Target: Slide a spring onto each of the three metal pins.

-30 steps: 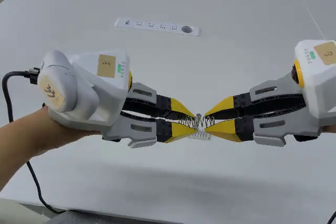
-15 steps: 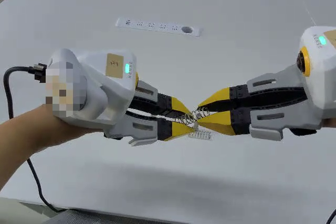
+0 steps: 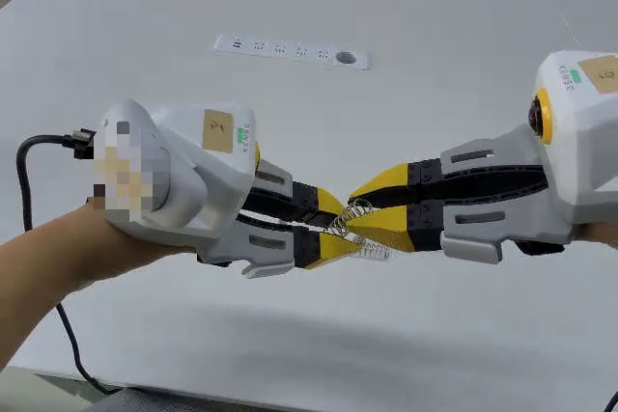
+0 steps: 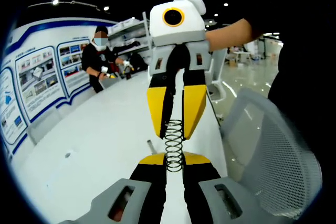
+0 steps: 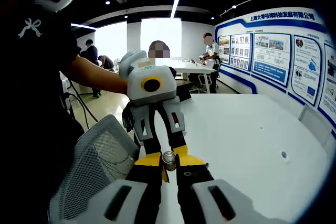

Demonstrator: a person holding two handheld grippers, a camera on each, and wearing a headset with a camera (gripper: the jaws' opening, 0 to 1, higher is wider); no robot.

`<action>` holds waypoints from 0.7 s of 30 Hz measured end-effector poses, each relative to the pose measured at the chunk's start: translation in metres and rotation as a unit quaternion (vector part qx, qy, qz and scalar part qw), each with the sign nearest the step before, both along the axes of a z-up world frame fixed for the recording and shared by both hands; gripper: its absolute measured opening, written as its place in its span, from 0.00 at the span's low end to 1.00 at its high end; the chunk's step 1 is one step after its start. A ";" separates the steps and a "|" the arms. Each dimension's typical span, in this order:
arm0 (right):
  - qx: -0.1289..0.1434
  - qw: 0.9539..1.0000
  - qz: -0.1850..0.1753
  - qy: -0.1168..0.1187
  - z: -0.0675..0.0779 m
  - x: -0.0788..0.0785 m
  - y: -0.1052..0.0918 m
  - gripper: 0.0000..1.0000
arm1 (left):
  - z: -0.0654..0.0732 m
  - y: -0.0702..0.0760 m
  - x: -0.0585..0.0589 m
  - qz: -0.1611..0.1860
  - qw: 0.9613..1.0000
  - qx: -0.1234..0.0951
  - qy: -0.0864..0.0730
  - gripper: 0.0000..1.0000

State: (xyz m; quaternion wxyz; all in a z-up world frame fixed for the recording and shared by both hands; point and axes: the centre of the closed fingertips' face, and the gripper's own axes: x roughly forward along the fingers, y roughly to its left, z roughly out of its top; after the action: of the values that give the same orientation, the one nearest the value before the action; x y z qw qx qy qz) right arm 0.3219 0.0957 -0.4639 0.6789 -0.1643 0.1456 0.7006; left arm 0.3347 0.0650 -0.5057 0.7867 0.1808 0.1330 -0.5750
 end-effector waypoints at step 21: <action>0.030 0.998 -0.059 0.000 0.024 0.032 -0.013 0.11 | 0.018 0.017 0.017 0.056 0.995 -0.068 0.041 0.33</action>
State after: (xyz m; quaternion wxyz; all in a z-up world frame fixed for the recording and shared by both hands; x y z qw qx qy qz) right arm 0.3535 0.0830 -0.4402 0.7234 -0.1355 0.1341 0.6636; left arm 0.3512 0.0823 -0.4872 0.8222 0.0949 0.1357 -0.5445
